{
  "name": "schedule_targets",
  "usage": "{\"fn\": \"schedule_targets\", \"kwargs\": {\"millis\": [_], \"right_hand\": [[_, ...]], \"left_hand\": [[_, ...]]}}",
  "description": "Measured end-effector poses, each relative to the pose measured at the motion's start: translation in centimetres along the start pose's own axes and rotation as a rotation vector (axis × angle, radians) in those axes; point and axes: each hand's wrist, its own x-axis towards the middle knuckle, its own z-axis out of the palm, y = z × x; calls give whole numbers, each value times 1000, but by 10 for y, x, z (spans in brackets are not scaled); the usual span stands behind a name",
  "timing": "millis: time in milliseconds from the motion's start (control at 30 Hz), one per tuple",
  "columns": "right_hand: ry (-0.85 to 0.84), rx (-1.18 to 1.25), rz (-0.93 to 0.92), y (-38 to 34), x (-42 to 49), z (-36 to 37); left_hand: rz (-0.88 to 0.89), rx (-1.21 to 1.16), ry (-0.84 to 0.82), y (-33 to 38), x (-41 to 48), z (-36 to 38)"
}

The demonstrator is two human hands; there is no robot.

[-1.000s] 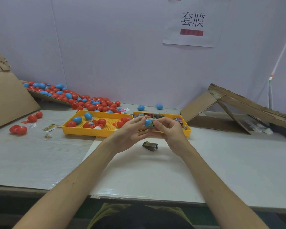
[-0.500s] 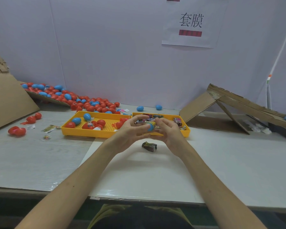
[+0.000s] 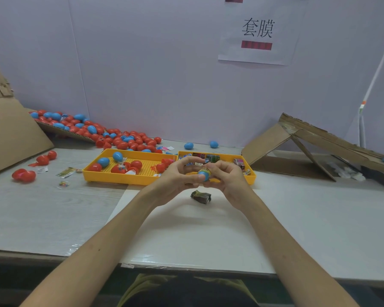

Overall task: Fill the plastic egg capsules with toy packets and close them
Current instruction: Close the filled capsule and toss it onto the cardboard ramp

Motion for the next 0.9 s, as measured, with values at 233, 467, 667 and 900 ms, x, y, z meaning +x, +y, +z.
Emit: {"fn": "schedule_targets", "kwargs": {"millis": [233,467,667,900], "right_hand": [[43,49,10,1,3,0],[50,-106,39,0,1,2],[42,-70,5,0,0,3],[80,-56,24,1,1,3]], "left_hand": [[62,49,20,-4,2,-1],[76,132,29,-7,4,-2],[73,179,39,-10,5,-3],[91,184,63,-10,6,-3]]}}
